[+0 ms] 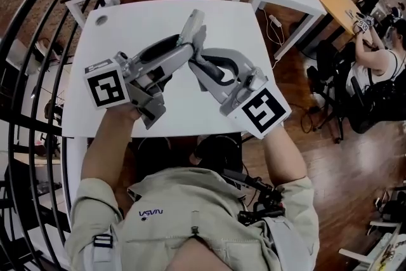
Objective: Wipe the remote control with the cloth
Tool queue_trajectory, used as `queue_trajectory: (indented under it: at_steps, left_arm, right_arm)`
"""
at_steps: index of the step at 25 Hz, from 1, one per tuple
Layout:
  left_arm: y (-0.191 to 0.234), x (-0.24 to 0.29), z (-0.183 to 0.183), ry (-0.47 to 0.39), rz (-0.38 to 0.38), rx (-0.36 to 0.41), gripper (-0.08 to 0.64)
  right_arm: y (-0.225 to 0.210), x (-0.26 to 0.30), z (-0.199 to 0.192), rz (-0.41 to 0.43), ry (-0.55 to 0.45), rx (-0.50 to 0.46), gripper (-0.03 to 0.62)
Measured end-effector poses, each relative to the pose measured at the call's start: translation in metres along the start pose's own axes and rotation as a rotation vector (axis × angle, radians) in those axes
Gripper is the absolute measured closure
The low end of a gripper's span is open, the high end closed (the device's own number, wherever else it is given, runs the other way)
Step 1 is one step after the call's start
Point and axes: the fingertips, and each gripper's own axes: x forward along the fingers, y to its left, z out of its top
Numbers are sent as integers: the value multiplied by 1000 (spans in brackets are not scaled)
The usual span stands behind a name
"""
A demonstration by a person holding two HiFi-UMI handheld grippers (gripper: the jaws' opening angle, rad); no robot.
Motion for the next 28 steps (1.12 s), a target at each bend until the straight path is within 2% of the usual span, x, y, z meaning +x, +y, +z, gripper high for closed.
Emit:
queue_trajectory:
  at_steps: [2, 4, 6, 9, 11, 14, 19, 25, 28]
  left_arm:
    - [-4, 2, 2, -13, -33, -39, 287]
    - [-8, 3, 2, -21, -58, -67, 287]
    - [-11, 4, 2, -23, -77, -88, 287]
    - [-17, 6, -1, -15, -114, -121, 287]
    - [-22, 7, -4, -7, -145, -144, 287]
    - [-27, 10, -6, -4, -179, -166, 285]
    - [-26, 12, -1, -10, -178, -157, 287]
    - [-11, 12, -2, -19, -119, -124, 285]
    - [5, 9, 3, -28, -40, -68, 286]
  right_arm:
    - [17, 1, -7, 74, 46, -39, 568]
    - [20, 1, -7, 90, 43, -45, 566]
    - [1, -3, -2, 13, 3, -4, 568]
    - [-51, -16, 0, -191, -21, 68, 566]
    - [-73, -19, -2, -251, -12, 70, 566]
    - [-73, -12, -4, -210, 3, 20, 566]
    - [-34, 2, -12, -85, 56, -52, 566]
    - [-3, 8, -26, -15, 80, -41, 566]
    - [21, 12, -29, 60, 110, -68, 566]
